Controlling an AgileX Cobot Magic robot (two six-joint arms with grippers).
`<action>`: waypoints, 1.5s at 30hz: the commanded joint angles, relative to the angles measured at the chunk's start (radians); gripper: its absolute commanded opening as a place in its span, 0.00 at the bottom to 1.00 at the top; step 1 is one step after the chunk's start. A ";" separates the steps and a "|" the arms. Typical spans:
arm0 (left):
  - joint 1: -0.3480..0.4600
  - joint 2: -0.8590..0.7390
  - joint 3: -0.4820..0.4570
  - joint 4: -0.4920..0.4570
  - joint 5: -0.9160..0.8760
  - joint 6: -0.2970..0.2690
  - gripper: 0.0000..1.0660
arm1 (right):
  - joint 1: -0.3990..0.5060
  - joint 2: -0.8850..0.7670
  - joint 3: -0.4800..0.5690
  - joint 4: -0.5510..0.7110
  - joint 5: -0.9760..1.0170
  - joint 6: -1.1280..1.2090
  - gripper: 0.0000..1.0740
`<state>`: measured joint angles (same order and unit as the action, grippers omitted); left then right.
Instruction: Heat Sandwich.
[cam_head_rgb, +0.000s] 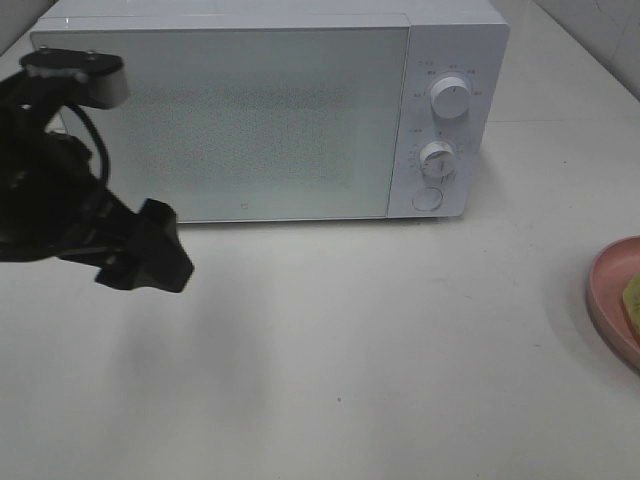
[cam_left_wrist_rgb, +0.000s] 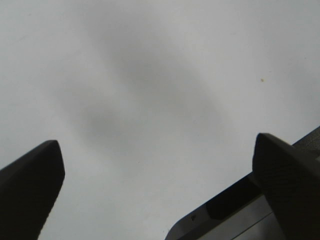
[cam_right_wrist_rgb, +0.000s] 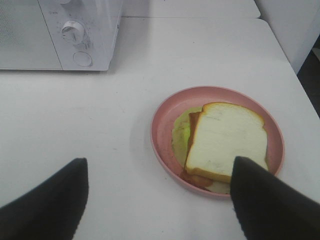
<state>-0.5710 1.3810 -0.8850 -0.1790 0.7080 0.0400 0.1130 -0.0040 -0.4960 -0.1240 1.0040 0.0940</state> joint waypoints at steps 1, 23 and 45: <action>0.104 -0.067 0.001 -0.011 0.120 -0.011 0.92 | -0.006 -0.028 0.001 0.001 -0.007 -0.006 0.70; 0.433 -0.570 0.192 0.066 0.417 -0.011 0.92 | -0.006 -0.028 0.001 0.001 -0.007 -0.008 0.70; 0.433 -0.868 0.368 0.068 0.365 -0.006 0.92 | -0.006 -0.028 0.001 0.001 -0.007 -0.007 0.70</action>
<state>-0.1390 0.5390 -0.5230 -0.1080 1.0850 0.0370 0.1130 -0.0040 -0.4960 -0.1240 1.0040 0.0940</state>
